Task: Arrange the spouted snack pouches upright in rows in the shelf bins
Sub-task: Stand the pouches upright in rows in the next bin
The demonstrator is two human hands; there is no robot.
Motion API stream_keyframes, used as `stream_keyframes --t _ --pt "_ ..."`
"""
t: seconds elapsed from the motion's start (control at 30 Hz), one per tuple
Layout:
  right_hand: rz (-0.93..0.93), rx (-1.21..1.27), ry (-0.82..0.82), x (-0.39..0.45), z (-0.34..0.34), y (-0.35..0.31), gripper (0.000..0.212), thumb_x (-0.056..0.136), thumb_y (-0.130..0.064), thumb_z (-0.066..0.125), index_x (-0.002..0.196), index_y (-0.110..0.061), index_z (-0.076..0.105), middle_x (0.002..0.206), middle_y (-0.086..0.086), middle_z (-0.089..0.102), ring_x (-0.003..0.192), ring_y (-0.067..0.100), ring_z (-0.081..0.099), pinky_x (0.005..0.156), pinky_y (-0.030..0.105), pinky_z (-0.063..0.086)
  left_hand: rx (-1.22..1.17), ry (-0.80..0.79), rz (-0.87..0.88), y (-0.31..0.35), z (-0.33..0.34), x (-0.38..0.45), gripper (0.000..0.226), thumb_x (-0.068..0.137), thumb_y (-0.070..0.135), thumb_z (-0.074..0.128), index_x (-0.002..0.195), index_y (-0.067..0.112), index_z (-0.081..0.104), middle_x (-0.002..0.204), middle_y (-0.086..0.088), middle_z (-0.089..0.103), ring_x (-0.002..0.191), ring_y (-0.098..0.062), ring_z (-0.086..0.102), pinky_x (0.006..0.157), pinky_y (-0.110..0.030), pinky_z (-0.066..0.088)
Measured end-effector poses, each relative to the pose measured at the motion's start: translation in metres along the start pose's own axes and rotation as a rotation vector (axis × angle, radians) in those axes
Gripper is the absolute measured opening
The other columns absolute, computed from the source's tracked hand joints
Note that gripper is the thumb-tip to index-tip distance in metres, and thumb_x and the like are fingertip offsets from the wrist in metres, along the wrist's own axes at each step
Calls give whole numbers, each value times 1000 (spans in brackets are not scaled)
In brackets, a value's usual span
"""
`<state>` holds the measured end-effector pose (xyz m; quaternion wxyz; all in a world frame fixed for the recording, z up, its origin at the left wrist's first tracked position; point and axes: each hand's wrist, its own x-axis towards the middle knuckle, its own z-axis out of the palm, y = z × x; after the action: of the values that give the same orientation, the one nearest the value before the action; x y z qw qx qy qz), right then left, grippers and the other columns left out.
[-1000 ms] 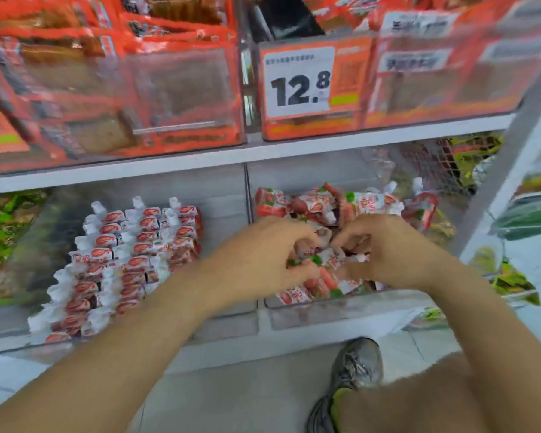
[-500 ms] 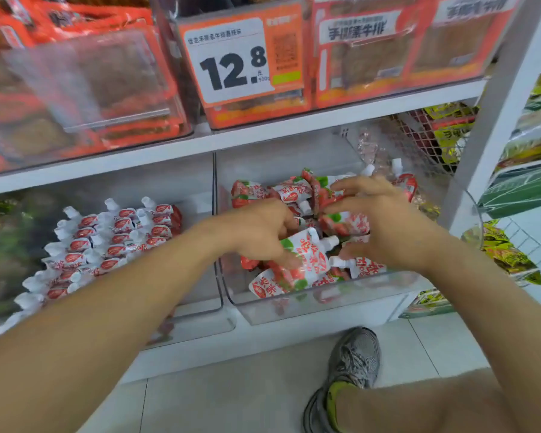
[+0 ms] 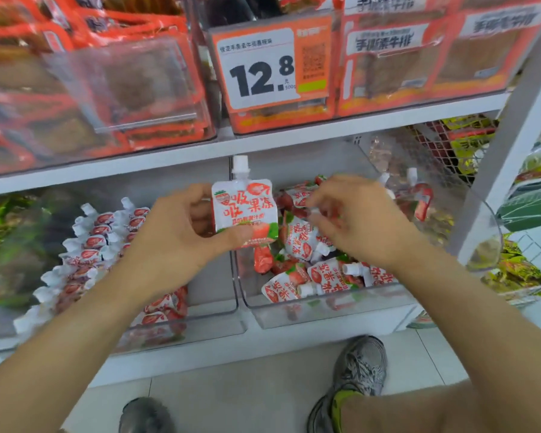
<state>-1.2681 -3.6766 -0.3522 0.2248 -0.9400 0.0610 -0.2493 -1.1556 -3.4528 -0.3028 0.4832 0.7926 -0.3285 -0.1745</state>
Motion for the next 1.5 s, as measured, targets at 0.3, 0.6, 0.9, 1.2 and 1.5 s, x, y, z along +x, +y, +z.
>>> stream_keyframes --t 0.3,0.6,0.9,1.2,1.5 --pt "-31 -133 -766 9 56 -21 43 70 -31 83 110 -26 67 107 -7 65 98 13 56 76 27 44 -185 88 62 -24 -7 -12 45 63 20 76 105 31 64 92 24 73 89 4 69 72 -5 49" --pt "79 -188 -760 2 29 -15 36 77 -24 80 110 -26 66 101 -10 56 93 11 55 80 31 46 -294 115 52 -30 -16 -24 44 59 28 76 102 28 68 91 19 75 88 1 70 72 -8 51" --pt "247 -260 -250 -9 -26 13 29 87 -22 71 115 -18 64 97 -10 48 77 12 53 71 27 36 -329 83 70 -23 -9 -25 42 61 33 76 102 26 68 95 17 75 92 -1 70 76 -14 54" --pt "385 -270 -121 -16 -41 34 30 87 -20 72 110 -2 65 77 -2 60 75 26 62 64 25 39 -275 105 17 -28 0 -17 41 67 26 78 106 28 66 98 17 74 94 -1 70 79 -16 54" --pt "421 274 -273 -40 -2 -30 26 88 -33 69 109 -30 53 85 -18 69 79 -6 66 65 13 49 -373 224 -25 -24 9 -16 38 62 27 74 98 22 60 87 18 74 81 2 70 67 -13 53"
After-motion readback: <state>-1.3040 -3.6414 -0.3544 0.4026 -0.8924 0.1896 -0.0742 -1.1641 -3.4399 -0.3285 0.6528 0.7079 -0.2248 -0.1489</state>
